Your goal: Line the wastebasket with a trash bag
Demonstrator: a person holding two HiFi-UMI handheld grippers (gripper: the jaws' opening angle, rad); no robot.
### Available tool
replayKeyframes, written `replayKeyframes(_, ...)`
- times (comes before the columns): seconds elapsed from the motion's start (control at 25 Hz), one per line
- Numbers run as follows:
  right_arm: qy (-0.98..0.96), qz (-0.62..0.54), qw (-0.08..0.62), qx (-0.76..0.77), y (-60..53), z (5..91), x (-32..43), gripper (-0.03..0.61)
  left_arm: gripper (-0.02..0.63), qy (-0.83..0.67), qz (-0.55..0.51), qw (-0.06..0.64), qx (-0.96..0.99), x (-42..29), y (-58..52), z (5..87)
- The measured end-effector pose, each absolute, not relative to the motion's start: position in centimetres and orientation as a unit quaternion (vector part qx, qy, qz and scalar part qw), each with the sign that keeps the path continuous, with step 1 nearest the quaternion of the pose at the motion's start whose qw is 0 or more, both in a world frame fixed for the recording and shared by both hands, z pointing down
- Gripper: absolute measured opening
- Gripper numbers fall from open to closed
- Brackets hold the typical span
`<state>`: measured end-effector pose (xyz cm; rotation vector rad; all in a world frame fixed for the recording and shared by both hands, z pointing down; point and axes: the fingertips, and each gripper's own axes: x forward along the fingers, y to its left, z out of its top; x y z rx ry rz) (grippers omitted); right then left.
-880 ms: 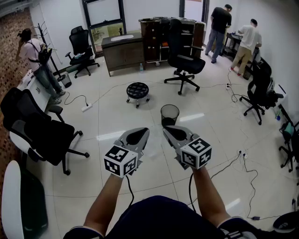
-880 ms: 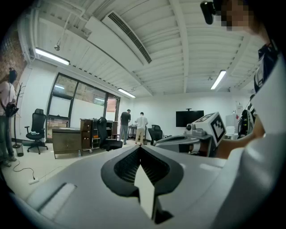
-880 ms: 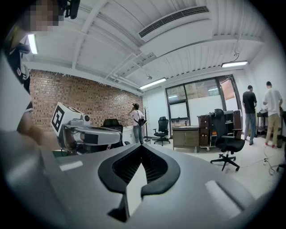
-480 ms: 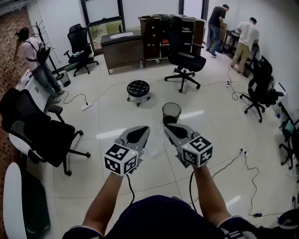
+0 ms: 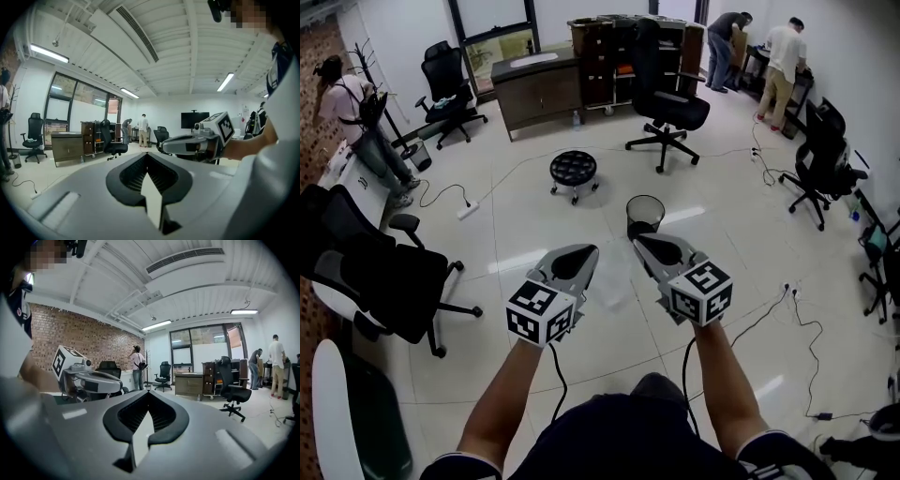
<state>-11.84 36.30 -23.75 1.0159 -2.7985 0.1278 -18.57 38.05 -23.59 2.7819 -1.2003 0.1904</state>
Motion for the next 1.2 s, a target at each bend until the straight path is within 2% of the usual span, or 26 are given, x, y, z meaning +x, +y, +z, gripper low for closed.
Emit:
replayKeyframes(0.48, -0.938, 0.041, 0.090, 0.334, 28.4, -22.8, -9.4, 0.002, 0.011, -0.399, 0.063, 0.076, 0.912, -15.6, 30.3, -21.4)
replayKeyframes(0.8, -0.948, 0.032, 0.104, 0.301, 18.9, -21.6, -4.4, 0.002, 0.011, -0.436, 0.071, 0.092, 0.892, -11.0, 21.5, -19.5)
replayKeyframes(1.2, -0.953, 0.027, 0.131, 0.271, 9.2, -16.9, -2.4, 0.002, 0.011, -0.484, 0.088, 0.098, 0.865, -9.6, 12.5, -15.7)
